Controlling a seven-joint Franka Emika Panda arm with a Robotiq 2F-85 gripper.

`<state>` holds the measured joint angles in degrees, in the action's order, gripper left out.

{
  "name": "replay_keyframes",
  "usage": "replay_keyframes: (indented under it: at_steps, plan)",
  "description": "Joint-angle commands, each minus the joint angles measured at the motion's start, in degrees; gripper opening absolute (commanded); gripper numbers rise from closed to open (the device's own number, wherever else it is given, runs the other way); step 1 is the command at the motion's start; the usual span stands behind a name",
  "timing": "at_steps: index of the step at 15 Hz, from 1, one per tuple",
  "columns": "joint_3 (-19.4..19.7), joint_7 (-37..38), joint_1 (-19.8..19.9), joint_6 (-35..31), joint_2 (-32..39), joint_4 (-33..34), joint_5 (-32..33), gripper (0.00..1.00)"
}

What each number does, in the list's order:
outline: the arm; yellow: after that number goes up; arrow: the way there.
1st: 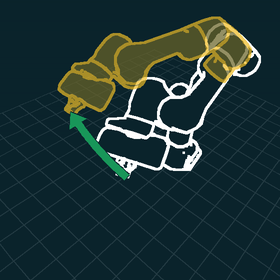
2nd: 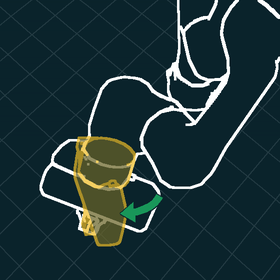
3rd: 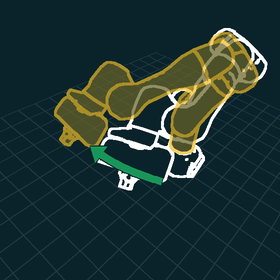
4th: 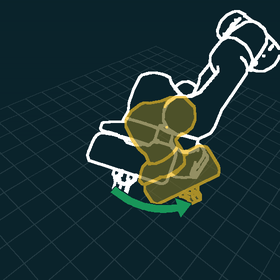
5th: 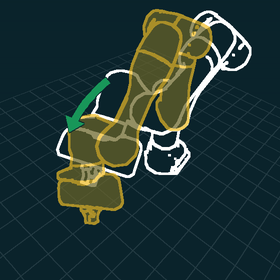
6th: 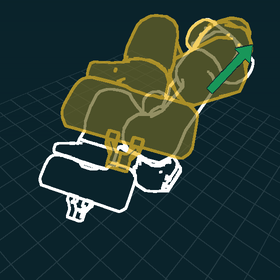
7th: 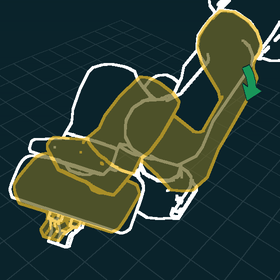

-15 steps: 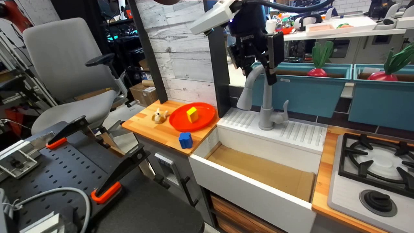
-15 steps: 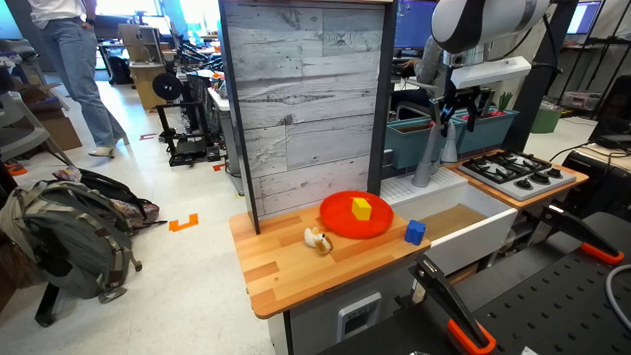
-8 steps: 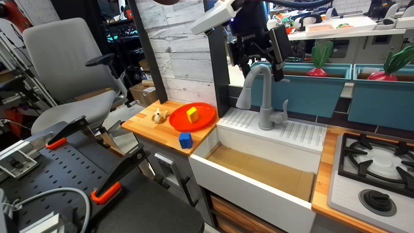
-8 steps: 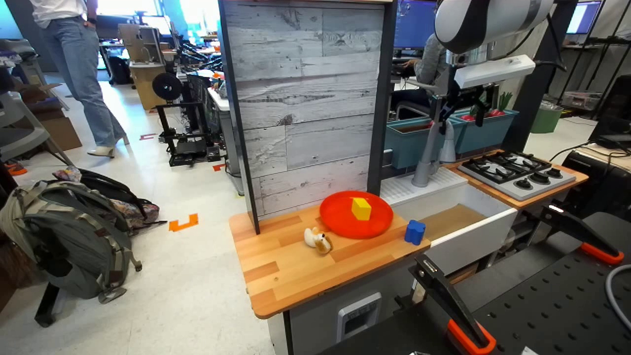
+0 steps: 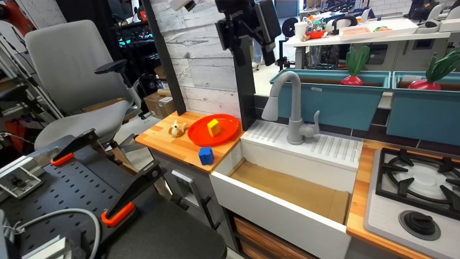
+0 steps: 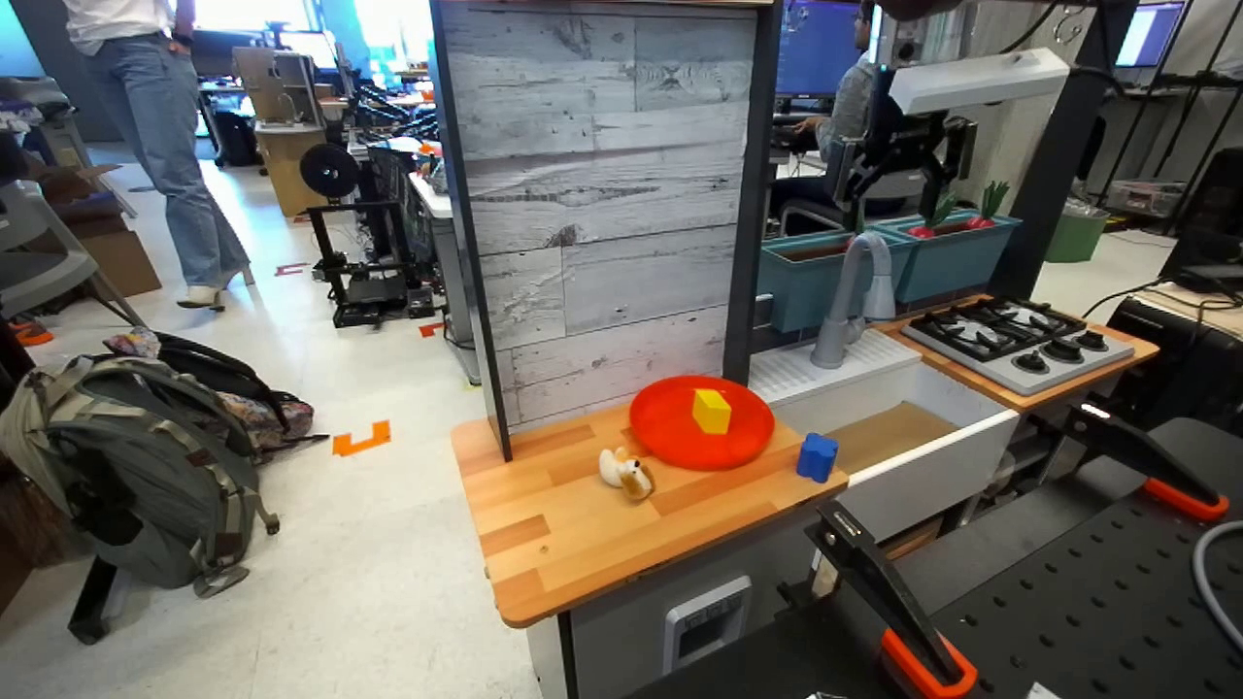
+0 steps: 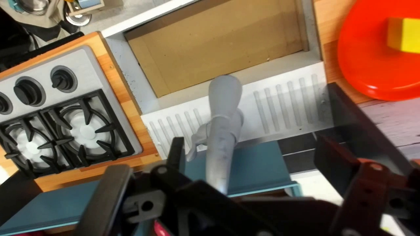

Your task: Move the tap nozzle to the right

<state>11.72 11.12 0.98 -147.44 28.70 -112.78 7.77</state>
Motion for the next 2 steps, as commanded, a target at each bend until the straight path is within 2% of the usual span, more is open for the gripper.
replay_keyframes:
  at_steps: [1, 2]
  plan:
    - [-0.88, 0.07, 0.16, 0.2, -2.19, -2.15, 0.22, 1.0]
    - [-1.16, 0.08, 0.02, 0.2, -3.9, -3.93, 0.23, 1.0]
